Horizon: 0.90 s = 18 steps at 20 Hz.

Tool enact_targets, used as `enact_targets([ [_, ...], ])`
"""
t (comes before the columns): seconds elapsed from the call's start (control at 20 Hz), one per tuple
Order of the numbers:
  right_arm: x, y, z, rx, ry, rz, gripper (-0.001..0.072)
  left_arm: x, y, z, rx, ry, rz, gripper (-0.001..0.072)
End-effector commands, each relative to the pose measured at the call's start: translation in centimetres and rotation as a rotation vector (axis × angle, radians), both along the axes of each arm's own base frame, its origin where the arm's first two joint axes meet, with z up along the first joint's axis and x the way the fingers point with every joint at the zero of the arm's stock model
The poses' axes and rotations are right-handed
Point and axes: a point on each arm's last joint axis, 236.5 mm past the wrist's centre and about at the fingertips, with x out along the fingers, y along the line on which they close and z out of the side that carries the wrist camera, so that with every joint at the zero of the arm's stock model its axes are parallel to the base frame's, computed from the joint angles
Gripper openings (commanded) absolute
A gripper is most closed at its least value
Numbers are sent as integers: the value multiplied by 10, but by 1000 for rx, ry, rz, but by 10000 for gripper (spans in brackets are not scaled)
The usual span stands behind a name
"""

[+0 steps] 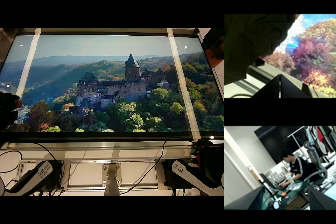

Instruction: Fold the clothes and pants, and hang the long-sleeved shirts on hangers.

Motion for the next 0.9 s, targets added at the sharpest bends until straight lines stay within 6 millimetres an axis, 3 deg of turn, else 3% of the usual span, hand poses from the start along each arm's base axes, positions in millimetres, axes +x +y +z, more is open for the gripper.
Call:
enact_targets([
  [0.0,-1,1,0,0,-1,1,581,-1,2,-3,6,6,0,10],
  [0.25,-1,1,0,0,-1,1,581,-4,17,-9,61,49,-1,23],
  [0.3,-1,0,0,0,-1,1,581,-4,22,-13,72,66,-2,150],
  [0.35,-1,0,0,0,-1,1,581,-2,28,-17,87,80,-5,364],
  [0.4,-1,1,0,0,-1,1,582,-2,32,-22,96,101,-8,440],
  [0.55,-1,0,0,0,-1,1,581,-7,50,-38,140,192,-16,440],
  [0.7,-1,0,0,0,-1,1,581,7,60,-48,168,180,-39,455],
  [0.75,-1,0,0,0,-1,1,581,11,62,-53,168,179,-46,541],
  [0.85,-1,0,0,0,-1,1,581,11,61,-68,145,213,-52,623],
])
